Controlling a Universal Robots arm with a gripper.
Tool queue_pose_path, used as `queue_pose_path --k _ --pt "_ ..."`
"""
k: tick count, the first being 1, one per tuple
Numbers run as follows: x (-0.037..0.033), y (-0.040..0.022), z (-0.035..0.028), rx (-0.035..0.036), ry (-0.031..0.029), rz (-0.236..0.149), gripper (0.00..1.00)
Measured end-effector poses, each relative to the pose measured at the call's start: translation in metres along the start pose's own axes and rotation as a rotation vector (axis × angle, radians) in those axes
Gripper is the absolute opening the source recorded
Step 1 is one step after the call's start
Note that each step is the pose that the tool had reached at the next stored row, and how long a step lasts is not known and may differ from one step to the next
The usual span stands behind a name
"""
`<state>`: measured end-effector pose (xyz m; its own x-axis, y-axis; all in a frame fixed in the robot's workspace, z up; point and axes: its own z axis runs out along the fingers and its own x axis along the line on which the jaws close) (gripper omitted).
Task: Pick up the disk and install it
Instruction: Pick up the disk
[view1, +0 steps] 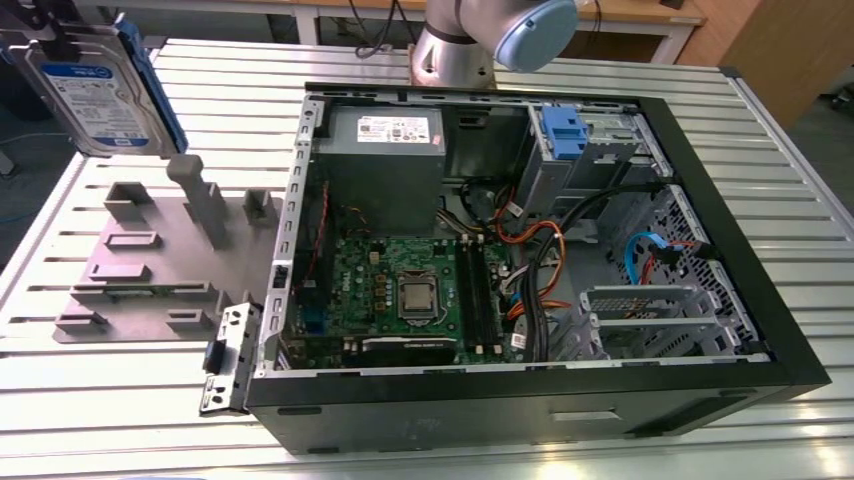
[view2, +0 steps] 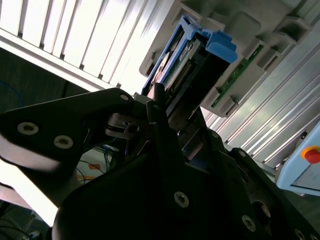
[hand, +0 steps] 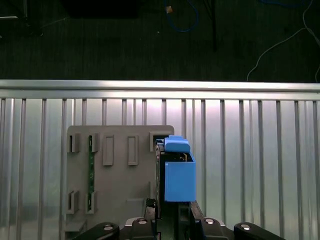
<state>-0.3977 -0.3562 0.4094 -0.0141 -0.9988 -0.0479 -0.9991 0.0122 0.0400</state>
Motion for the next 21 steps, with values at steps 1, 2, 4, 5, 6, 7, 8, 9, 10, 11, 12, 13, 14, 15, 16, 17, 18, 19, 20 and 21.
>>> queue_pose_path --k 1,2,4,5,6,7,8,9,10,11,12,13,14,15,16,17,18,19,20,21 --pt "-0.0001 0.0001 -0.0020 0.0001 -0.0001 0.000 0.35" --pt "-0.0002 0.0002 -0.0040 0.0000 0.0000 0.000 0.35" --pt "-0.0003 0.0003 -0.0072 0.0000 0.0000 0.000 0.35" --pt "-0.0004 0.0004 -0.0085 0.0001 0.0000 0.000 0.35" --pt "-0.0005 0.0004 -0.0098 0.0001 -0.0001 0.000 0.35" --pt "-0.0006 0.0005 -0.0113 0.0001 0.0000 0.000 0.35" --pt "-0.0006 0.0005 -0.0130 0.0000 0.0000 0.000 0.35" --pt "-0.0007 0.0006 -0.0149 0.0000 0.0000 0.000 0.35" --pt "-0.0008 0.0007 -0.0165 0.0001 -0.0001 0.000 0.35" --pt "-0.0009 0.0008 -0.0181 0.0001 0.0000 0.000 0.35" --pt "-0.0009 0.0008 -0.0195 0.0001 -0.0001 0.000 0.35" --pt "-0.0010 0.0009 -0.0207 0.0001 -0.0001 0.000 0.35" --pt "-0.0010 0.0009 -0.0219 0.0001 0.0000 0.000 0.35" --pt "-0.0011 0.0009 -0.0229 0.0001 -0.0001 0.000 0.35" --pt "-0.0011 0.0010 -0.0235 0.0001 -0.0001 0.000 0.35" --pt "-0.0011 0.0010 -0.0234 0.0002 -0.0001 0.000 0.35" --pt "-0.0011 0.0009 -0.0235 0.0000 -0.0004 0.000 0.35" --pt "-0.0011 0.0010 -0.0235 0.0000 -0.0008 0.000 0.35" --pt "-0.0011 0.0010 -0.0235 0.0000 -0.0008 0.000 0.35" --pt "-0.0011 0.0010 -0.0235 0.0000 -0.0009 0.000 0.35"
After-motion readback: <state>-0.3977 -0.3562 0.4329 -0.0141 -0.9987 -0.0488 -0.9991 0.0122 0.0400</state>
